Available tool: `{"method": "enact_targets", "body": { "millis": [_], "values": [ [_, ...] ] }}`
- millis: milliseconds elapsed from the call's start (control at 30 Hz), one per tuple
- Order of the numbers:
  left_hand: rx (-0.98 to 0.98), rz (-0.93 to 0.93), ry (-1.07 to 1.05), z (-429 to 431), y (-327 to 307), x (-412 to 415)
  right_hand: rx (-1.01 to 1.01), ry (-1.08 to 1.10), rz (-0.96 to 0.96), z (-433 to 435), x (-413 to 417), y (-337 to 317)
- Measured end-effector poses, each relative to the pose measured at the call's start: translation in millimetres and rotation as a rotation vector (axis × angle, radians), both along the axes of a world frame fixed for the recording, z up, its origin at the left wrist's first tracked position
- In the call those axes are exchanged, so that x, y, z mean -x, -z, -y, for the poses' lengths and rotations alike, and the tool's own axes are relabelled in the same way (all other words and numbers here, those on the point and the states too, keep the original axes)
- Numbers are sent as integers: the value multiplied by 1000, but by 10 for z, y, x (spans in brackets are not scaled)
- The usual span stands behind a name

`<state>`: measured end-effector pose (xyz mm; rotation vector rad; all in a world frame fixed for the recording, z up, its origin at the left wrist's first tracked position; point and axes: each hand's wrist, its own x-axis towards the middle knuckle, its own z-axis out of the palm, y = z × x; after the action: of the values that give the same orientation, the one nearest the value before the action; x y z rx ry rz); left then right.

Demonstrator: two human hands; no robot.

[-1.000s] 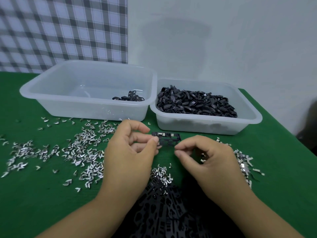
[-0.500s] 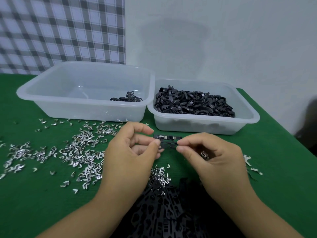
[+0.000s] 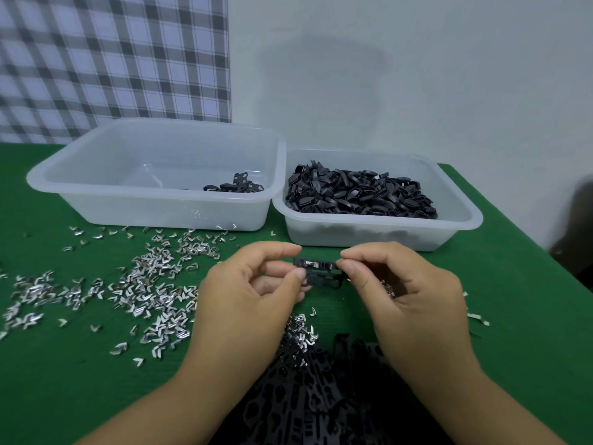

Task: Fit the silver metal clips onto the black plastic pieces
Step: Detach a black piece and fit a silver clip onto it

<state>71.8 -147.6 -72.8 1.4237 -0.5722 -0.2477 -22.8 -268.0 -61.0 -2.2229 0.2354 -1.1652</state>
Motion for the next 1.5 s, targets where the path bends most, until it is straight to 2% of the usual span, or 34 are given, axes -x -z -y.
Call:
{"method": "enact_targets", "body": {
  "millis": [300, 933, 1267, 1500],
  "values": [
    [0, -10, 7, 6, -23, 15, 110, 15, 33, 24, -15, 27],
    [-31, 50, 17, -13, 8, 17, 92, 59, -29, 57, -39, 81],
    [-53, 95, 16, -35, -14, 48, 276, 90, -39, 66, -44, 76],
    [-103, 192, 9, -35, -39, 30, -77, -79, -216, 63, -23, 67]
  ]
}}
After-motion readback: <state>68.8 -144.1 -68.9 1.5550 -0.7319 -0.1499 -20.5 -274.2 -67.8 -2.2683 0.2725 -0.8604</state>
